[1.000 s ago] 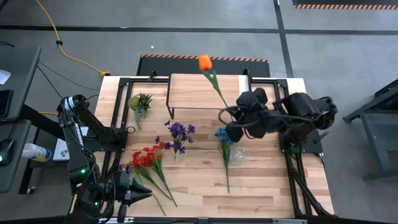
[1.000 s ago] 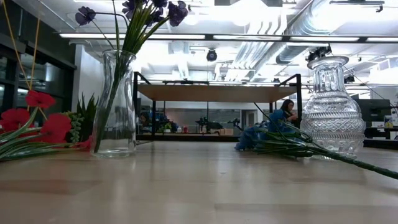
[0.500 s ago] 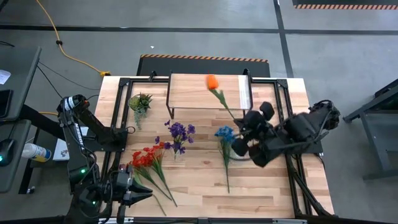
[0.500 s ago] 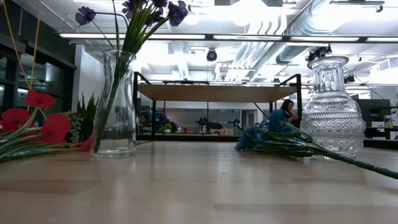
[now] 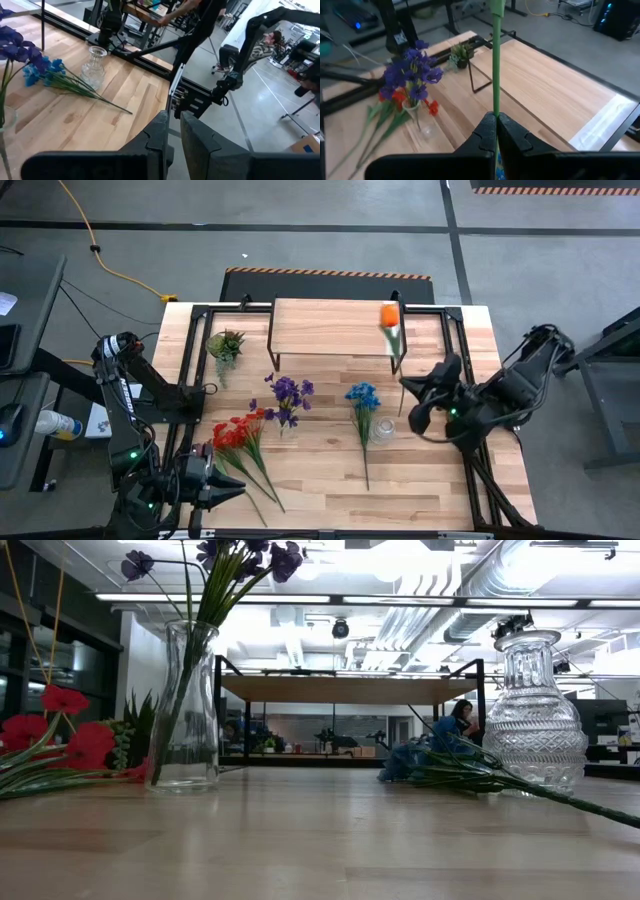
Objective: Pick and place flowers into a vace then onto a shelf
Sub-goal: Put the orange flower into the left transparent flower vase
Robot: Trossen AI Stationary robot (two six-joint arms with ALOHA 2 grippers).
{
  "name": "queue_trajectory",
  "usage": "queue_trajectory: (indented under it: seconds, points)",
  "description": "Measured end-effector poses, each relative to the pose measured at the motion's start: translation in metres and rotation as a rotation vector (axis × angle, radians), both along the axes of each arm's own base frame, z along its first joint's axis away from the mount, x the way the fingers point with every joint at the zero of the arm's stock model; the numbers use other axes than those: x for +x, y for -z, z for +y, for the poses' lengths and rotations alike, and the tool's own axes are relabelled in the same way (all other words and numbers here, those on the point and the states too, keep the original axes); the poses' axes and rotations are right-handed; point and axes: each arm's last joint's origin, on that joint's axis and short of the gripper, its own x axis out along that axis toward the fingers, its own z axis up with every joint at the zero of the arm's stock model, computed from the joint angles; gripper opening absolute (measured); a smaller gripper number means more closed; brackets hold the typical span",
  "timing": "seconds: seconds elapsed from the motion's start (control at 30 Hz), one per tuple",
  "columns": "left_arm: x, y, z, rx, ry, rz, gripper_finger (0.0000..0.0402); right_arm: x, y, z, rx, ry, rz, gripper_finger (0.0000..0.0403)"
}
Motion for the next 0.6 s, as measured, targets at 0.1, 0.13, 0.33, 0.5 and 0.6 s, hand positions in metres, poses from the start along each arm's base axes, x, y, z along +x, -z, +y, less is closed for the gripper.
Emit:
queue_trajectory:
  seconds: [0.1,0.13,0.33,0.5,0.6]
  points:
    - [0.0,-0.001,0.0,-0.004,-0.013,-0.01,0.0088,-0.01,0.014,-0.009,0.014,0.005,-0.068,0.0]
    - [0.0,-0.001,0.0,-0.01,-0.017,-0.015,0.0088,-0.013,0.019,-0.011,0.018,0.005,-0.091,0.0]
    - [0.0,-0.002,0.001,-0.011,-0.049,-0.036,0.0088,-0.027,0.051,-0.023,0.072,-0.017,-0.214,0.0]
    - [0.0,-0.003,0.002,-0.002,-0.088,-0.057,0.0088,-0.027,0.077,-0.022,0.12,-0.102,-0.288,0.0]
    - [0.001,-0.003,0.002,0.002,-0.107,-0.067,0.0088,-0.024,0.089,-0.017,0.14,-0.19,-0.323,0.0]
